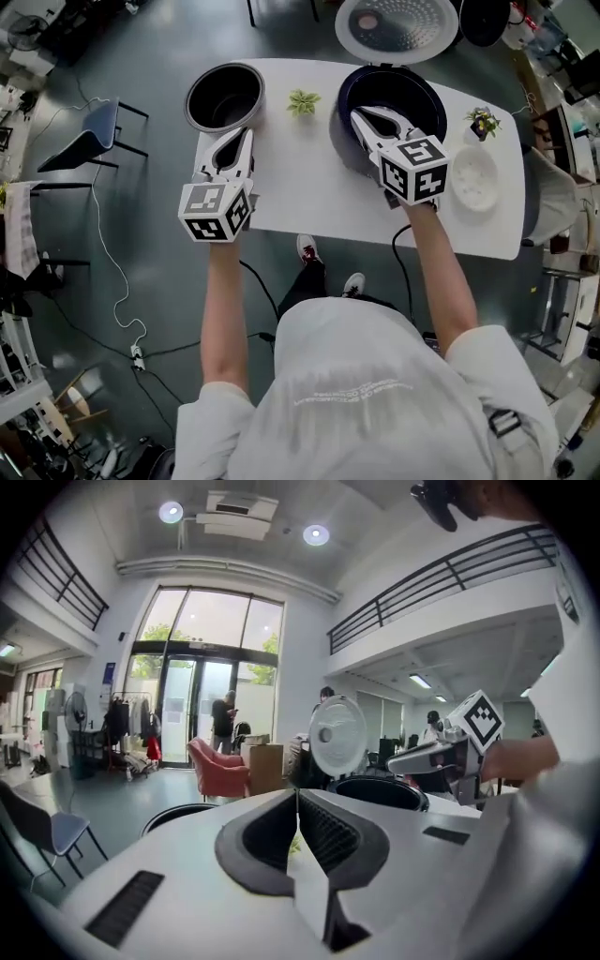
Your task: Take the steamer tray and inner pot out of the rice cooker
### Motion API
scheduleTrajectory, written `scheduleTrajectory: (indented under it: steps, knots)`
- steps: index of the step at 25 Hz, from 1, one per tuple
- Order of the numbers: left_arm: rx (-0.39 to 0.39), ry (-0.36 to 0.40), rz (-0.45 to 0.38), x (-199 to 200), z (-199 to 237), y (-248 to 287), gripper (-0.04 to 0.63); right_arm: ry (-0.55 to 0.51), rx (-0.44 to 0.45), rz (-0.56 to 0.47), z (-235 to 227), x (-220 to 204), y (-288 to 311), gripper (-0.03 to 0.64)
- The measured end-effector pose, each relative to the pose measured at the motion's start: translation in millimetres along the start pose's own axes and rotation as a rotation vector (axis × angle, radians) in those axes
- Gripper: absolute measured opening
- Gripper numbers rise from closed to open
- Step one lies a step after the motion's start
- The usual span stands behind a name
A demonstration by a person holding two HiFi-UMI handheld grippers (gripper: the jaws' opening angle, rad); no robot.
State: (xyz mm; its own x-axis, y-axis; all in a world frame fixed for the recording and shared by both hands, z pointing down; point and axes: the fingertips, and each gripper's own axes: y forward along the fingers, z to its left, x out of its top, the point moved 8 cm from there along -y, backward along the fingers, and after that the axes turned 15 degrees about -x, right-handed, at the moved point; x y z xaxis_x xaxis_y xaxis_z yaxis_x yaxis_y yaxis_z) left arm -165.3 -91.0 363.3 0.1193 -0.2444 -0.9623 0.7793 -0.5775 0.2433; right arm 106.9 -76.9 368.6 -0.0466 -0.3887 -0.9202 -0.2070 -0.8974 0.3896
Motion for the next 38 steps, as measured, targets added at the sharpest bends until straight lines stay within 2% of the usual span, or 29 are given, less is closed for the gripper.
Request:
scheduleTrajectory:
  steps: [8, 18, 24, 30, 38]
  knots:
    - [-0.107, 0.133, 0.011, 26, -95, 3, 0.015, 0.007, -0.163, -0.087, -51, -6, -118, 0.04]
    - [-0.156, 0.233, -0.035, 43, -183, -24, 0.015, -0.048, -0.233, -0.165, -66, -15, -234, 0.035]
    - [-0.133, 0.275, -0.062, 56, -179, -38, 0.015, -0.076, -0.3, -0.216, -59, -9, -268, 0.032]
    - [-0.179, 0.363, -0.079, 78, -171, -53, 0.015, -0.067, -0.361, -0.249, -42, 5, -280, 0.029]
    - [-0.232, 0.392, -0.124, 96, -157, -58, 0.015, -0.055, -0.396, -0.302, -23, 20, -282, 0.029]
